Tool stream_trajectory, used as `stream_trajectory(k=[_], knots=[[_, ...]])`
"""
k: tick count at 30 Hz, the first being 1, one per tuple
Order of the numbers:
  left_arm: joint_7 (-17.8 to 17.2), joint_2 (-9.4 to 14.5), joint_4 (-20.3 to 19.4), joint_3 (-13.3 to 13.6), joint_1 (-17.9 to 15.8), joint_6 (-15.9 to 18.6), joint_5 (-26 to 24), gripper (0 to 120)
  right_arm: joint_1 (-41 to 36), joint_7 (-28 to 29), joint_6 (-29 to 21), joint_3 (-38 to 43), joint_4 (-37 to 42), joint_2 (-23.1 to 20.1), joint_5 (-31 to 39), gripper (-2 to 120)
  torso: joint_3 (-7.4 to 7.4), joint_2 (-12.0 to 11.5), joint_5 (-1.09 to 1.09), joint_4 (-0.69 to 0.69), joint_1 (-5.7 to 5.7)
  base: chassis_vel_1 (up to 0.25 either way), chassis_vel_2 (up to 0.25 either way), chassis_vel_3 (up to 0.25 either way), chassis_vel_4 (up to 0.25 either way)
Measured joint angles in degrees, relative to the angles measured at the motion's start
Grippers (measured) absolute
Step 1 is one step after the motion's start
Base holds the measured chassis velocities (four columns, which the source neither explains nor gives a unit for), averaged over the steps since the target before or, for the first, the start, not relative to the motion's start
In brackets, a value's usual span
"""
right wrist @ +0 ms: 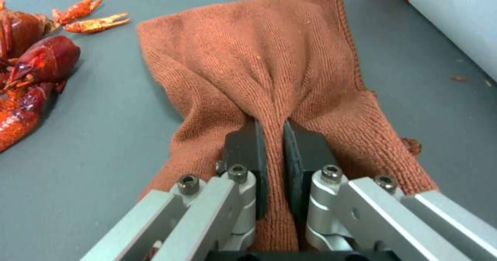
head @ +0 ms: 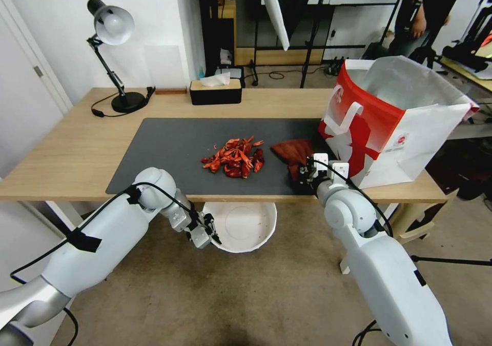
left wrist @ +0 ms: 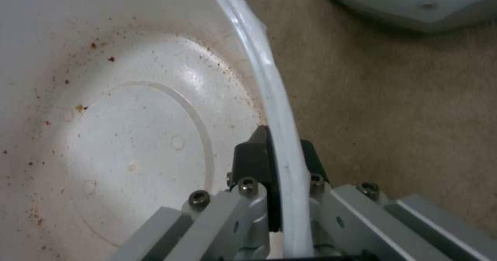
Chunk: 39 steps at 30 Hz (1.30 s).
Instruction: Sweep shrimp from table into container with towel, then put container into takeout bag.
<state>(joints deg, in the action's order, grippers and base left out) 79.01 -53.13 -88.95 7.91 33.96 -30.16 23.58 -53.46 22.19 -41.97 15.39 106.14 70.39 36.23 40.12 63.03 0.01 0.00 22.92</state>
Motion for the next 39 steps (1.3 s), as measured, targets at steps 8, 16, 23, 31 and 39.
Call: stream_trajectory(k=[8, 16, 23, 31, 39], knots=[[-0.13, 0.25, -0.01, -0.91, 0.58, -0.28, 0.00, 0, 1.06, -5.84, 7.74, 0.99, 1.91, -1.49, -2.55, 6, 0.00, 0.00, -0.02, 0.00, 0.00, 0.000, 0.000, 0.000, 0.000], [-0.42, 0.13, -0.08, -1.33, 1.34, -0.45, 0.01, 0, 6.46, -8.86, 18.23, -1.66, -3.36, -0.62, -7.78, 6, 0.00, 0.00, -0.02, 0.00, 0.00, 0.000, 0.000, 0.000, 0.000], [-0.43, 0.18, -0.21, -1.97, 1.62, -0.46, 0.03, 0, 13.79, -10.51, 20.86, -5.40, -12.74, 2.67, -12.98, 6, -0.01, 0.00, -0.02, 0.01, 0.00, 0.000, 0.000, 0.000, 0.000], [0.02, -0.16, 0.55, -1.42, 1.04, -0.45, 0.13, 0, 18.31, -11.96, 20.16, -8.10, -20.12, 4.15, -19.03, 6, -0.01, 0.00, -0.02, 0.00, 0.00, 0.000, 0.000, 0.000, 0.000], [0.47, -1.08, 2.13, -0.59, -0.38, -0.81, 0.11, 0, 19.53, -13.33, 16.97, -9.21, -23.68, 4.45, -21.06, 6, -0.01, 0.00, -0.01, -0.01, 0.00, 0.000, 0.000, 0.000, 0.000]])
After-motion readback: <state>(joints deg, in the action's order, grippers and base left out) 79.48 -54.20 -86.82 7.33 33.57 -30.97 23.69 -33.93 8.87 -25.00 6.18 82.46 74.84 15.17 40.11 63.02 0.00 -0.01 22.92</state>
